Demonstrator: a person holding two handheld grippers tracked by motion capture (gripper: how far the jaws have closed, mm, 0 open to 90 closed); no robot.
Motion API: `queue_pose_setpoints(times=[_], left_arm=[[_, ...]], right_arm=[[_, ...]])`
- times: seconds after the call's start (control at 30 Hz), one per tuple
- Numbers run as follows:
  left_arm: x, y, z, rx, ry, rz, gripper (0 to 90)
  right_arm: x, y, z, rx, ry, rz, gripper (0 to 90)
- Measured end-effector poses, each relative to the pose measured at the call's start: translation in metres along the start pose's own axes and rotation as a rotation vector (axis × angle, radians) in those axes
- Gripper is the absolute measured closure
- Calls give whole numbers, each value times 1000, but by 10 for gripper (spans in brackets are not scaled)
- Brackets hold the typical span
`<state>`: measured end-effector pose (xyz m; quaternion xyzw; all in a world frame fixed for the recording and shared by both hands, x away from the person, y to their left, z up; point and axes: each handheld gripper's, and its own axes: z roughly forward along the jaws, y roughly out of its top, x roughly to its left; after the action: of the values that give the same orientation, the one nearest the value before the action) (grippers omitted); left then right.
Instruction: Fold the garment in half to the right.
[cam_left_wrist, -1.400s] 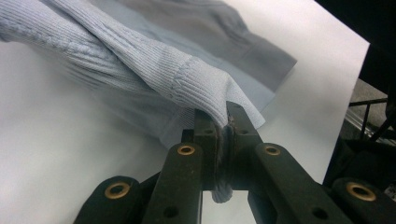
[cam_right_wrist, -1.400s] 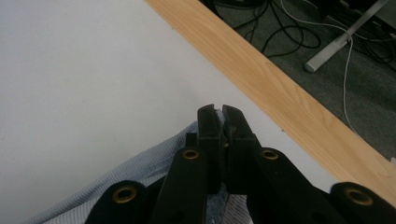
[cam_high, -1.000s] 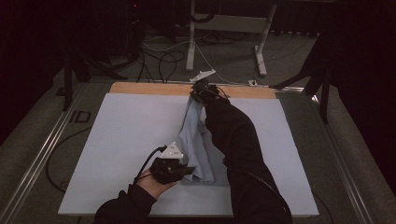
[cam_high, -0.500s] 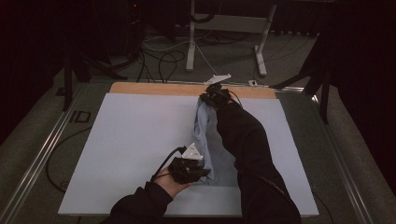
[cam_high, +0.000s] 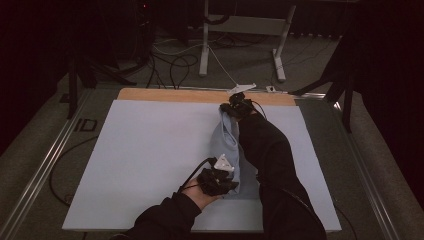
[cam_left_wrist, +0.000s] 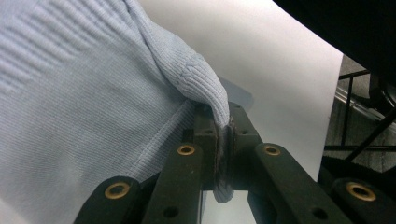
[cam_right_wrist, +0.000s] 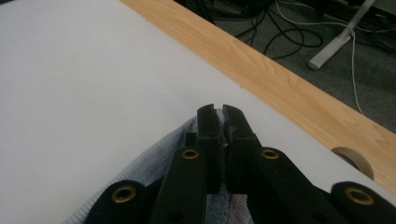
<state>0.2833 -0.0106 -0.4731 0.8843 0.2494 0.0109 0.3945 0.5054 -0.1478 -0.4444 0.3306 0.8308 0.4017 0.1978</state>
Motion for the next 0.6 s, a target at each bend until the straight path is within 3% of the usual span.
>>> queue_pose_setpoints(times=[0.47, 0.6], left_arm=[[-2, 5, 29, 6, 13, -17, 860], [-1, 7, 38, 26, 25, -22, 860]], right_arm=[[-19, -29, 9, -4, 21, 61, 866], [-23, -34, 9, -11, 27, 67, 793]])
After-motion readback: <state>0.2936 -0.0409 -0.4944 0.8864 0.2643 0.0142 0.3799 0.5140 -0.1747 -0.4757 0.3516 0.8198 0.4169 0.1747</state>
